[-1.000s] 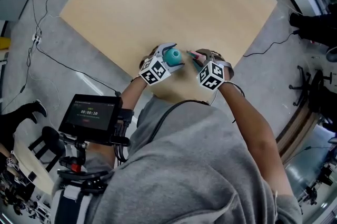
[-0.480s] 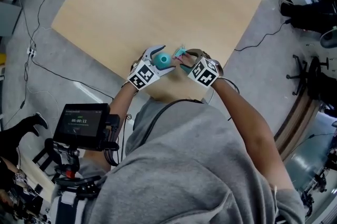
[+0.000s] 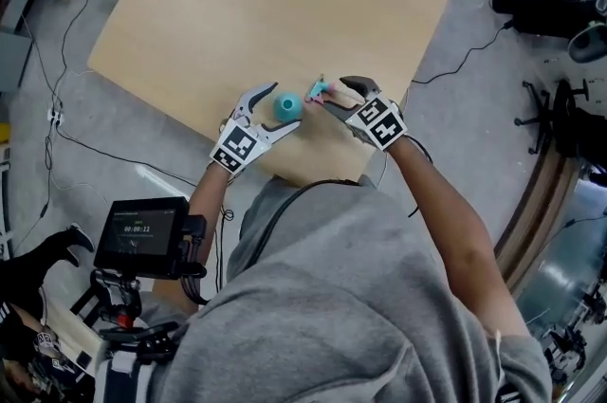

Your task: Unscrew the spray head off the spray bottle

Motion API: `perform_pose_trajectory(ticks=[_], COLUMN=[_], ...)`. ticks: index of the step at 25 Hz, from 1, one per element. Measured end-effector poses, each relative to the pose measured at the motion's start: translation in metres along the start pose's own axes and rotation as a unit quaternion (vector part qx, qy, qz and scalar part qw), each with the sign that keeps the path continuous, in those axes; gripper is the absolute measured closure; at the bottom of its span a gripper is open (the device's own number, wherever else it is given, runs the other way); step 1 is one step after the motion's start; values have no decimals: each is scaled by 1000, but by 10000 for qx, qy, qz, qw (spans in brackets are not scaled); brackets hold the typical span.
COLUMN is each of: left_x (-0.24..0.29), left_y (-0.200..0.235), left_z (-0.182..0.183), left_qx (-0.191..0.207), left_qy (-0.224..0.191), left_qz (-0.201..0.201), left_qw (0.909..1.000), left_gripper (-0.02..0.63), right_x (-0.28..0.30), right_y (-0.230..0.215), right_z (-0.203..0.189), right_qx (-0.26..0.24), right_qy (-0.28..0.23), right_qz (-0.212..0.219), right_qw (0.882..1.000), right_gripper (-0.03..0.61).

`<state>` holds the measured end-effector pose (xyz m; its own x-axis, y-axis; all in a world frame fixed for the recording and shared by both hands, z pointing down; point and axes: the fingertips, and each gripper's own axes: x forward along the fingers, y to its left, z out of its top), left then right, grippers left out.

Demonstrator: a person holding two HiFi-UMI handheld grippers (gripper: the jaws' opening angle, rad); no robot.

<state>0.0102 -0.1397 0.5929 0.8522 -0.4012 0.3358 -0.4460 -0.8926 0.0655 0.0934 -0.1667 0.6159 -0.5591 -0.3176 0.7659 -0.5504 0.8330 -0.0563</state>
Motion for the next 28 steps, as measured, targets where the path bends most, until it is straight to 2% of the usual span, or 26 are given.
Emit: perform_pose_trajectory(ticks=[4, 7, 8, 10, 11, 13, 15, 16, 18, 19, 22, 24, 26, 28], left_x=[-24, -46, -53, -67, -74, -89, -109, -120, -138, -144, -149, -146, -140, -123], left_y=[22, 43, 51, 66, 73, 75, 53, 34, -8, -24, -55, -59, -40, -15], left_z=[36, 67, 79, 107, 120, 139, 154, 162, 181, 189, 201, 205, 207, 204], left_qx=[102, 166, 193, 238, 256, 264, 288, 295, 180, 25, -656, -936, -991, -1236], left_qy=[-353, -677, -817, -1200, -1377, -1567, -1545, -1549, -1684, -1776, -2013, -2093, -2116, -2246], left_qz=[370, 729, 859, 1110, 1222, 1447, 1703, 1815, 2017, 2118, 2334, 2360, 2337, 2214], left_qw=[9986, 9949, 9928, 9863, 9826, 9766, 9728, 9707, 9647, 9610, 9491, 9443, 9438, 9409], left_gripper=[238, 238, 238, 238, 238, 244, 304, 366, 535, 584, 609, 609, 609, 609], right_x=[-35, -59, -67, -82, -89, -107, -139, -160, -202, -219, -252, -263, -257, -249], right_y=[-25, -35, -38, -47, -50, -50, -34, -21, 4, 14, 32, 32, 21, 2], right_z=[36, 62, 71, 88, 96, 110, 118, 118, 114, 111, 103, 103, 115, 127], right_qx=[471, 571, 585, 680, 783, 993, 1012, 946, 756, 652, 344, 195, 120, 89], right_qy=[-697, -1078, -1178, -1392, -1515, -1800, -2138, -2313, -2612, -2716, -2887, -2969, -3033, -2800], right_qz=[-357, -461, -472, -501, -506, -474, -417, -392, -322, -266, -94, -42, -42, -145], right_qw=[9958, 9915, 9902, 9867, 9841, 9775, 9707, 9675, 9618, 9598, 9568, 9547, 9528, 9598], right_gripper=[328, 330, 349, 510, 551, 572, 572, 572, 572, 572, 572, 572, 572, 572])
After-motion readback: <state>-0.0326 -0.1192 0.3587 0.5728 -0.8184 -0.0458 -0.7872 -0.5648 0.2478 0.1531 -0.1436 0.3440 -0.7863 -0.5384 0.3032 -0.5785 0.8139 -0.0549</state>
